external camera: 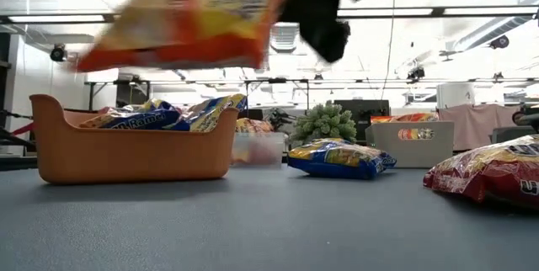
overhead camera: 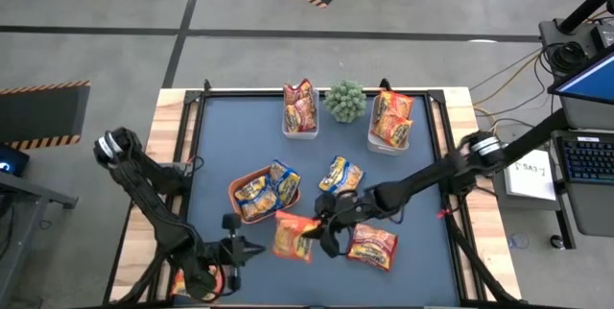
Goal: Sort Maruchan noodles
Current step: Put the orange noodle pack into the gray bin, then put the red noodle pack into the transparent bin
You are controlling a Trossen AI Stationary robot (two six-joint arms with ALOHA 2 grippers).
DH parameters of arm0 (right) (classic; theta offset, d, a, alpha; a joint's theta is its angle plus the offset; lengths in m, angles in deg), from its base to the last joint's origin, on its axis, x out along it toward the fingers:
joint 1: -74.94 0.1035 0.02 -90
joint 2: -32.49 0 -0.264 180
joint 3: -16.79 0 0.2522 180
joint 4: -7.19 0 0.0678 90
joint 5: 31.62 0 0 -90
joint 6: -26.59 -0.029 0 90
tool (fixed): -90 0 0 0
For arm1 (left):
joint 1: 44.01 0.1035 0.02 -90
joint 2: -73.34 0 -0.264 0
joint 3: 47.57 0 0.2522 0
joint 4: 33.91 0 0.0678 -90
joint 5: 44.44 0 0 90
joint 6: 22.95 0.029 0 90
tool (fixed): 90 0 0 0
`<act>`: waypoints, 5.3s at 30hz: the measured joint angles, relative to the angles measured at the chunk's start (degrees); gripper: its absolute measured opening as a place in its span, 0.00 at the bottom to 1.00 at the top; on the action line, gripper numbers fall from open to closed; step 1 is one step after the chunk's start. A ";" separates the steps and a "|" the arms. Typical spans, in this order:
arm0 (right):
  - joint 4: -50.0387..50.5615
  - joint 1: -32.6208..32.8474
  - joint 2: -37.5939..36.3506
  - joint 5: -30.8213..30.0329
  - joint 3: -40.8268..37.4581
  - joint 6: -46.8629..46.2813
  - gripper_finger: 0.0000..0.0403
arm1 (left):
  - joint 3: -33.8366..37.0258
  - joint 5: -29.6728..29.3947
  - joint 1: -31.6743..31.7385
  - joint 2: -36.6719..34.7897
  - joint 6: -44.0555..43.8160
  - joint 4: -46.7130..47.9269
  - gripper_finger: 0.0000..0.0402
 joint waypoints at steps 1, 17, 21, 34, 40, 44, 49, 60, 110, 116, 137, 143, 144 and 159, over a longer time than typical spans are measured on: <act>3.16 -0.09 -2.13 -1.44 0.00 1.56 0.30 | 0.00 -0.86 0.00 -1.06 1.05 -0.23 0.00; 44.95 -1.53 -33.54 -23.34 -0.66 12.89 0.31 | 0.00 -9.79 1.55 -4.15 8.36 -1.24 0.00; 53.10 -4.28 -39.19 -26.45 -0.99 13.15 0.31 | 0.00 -9.79 2.75 -4.15 8.90 -1.50 0.00; 63.77 -19.19 -53.49 -31.95 -8.41 24.01 0.31 | 0.00 -9.76 8.04 -4.15 13.51 -1.61 0.00; 62.61 -25.01 -55.91 -31.73 -14.98 30.75 0.30 | 0.00 -9.74 9.41 -4.15 14.18 -1.48 0.00; 60.00 -27.65 -55.75 -29.29 -19.48 32.59 0.31 | 0.00 -9.72 9.53 -4.15 14.18 -1.41 0.00; 56.45 -29.15 -53.81 -27.17 -19.31 34.43 0.30 | 0.00 -9.57 9.51 -4.12 14.16 -1.43 0.00; 55.83 -31.80 -49.50 -26.78 -19.37 33.24 0.31 | 0.00 -9.39 9.51 -4.12 13.95 -1.45 0.00; 56.55 -35.65 -43.11 -39.23 -13.18 29.60 0.49 | 0.00 -9.01 9.51 -4.10 12.03 -1.60 0.00; 56.71 -32.84 -43.33 -35.13 -6.32 24.65 0.49 | 0.00 -9.02 9.51 -4.11 10.76 -1.59 0.00; 51.63 -3.35 -42.51 -16.68 -5.77 -6.00 0.49 | 0.00 -9.02 9.51 -4.10 8.97 -3.31 0.00; 46.50 5.08 -38.05 -16.60 -5.81 -12.50 0.49 | 0.00 -9.00 9.51 -4.10 8.93 -5.12 0.00; 46.10 6.11 -37.00 -16.50 -5.79 -14.05 0.49 | 0.00 -8.83 9.51 -4.10 8.92 -5.26 0.00; 45.91 14.37 -16.45 3.71 -5.81 -37.76 0.49 | 0.00 -7.16 9.51 -4.10 9.02 -5.74 0.00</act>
